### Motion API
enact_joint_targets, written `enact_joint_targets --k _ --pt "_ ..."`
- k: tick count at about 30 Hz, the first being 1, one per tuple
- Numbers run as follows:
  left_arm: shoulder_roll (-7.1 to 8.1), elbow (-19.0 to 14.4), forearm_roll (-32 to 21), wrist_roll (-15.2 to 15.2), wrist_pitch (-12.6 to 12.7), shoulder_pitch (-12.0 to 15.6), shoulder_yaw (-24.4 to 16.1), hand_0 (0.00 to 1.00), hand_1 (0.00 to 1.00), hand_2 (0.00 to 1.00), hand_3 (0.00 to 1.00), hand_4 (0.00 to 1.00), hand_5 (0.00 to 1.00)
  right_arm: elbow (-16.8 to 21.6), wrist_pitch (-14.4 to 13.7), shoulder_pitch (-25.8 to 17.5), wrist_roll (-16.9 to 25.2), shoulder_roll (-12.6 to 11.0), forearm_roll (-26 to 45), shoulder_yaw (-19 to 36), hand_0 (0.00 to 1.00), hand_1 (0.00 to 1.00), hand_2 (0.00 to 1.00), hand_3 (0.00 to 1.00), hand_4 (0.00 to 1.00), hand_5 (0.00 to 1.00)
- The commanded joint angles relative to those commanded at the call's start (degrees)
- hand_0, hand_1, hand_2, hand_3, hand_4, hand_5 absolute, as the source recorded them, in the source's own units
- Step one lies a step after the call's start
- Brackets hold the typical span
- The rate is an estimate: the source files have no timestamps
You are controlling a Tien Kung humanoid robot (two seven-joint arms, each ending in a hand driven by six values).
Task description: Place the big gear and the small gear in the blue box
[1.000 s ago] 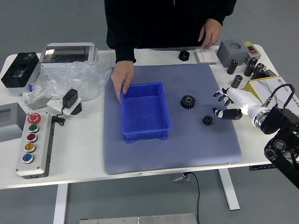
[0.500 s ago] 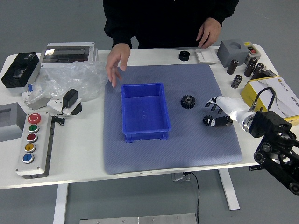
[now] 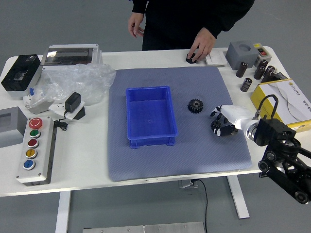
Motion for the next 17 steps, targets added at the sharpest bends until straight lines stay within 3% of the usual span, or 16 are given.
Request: enact_joint_targets --k 13,14,17 --pt "-0.08 0.0 -0.2 0.0 0.0 0.0 0.0 0.827 0.851 0.848 0.874 0.715 0.277 -0.5 -0.7 0.0 -0.2 0.3 -2.8 -0.7 0.552 0.528 0.618 0.676 0.628 0.235" --pt "-0.09 0.0 -0.2 0.0 0.0 0.0 0.0 0.825 0.851 0.848 0.873 0.713 0.275 -0.5 -0.7 0.0 -0.2 0.3 -3.1 -0.7 0.496 0.486 0.557 0.639 0.617 0.231" --pt "-0.11 0.0 -0.2 0.0 0.0 0.0 0.0 0.825 0.851 0.848 0.873 0.713 0.275 -0.5 -0.9 0.0 -0.2 0.4 -4.1 -0.7 0.496 0.486 0.557 0.639 0.617 0.231"
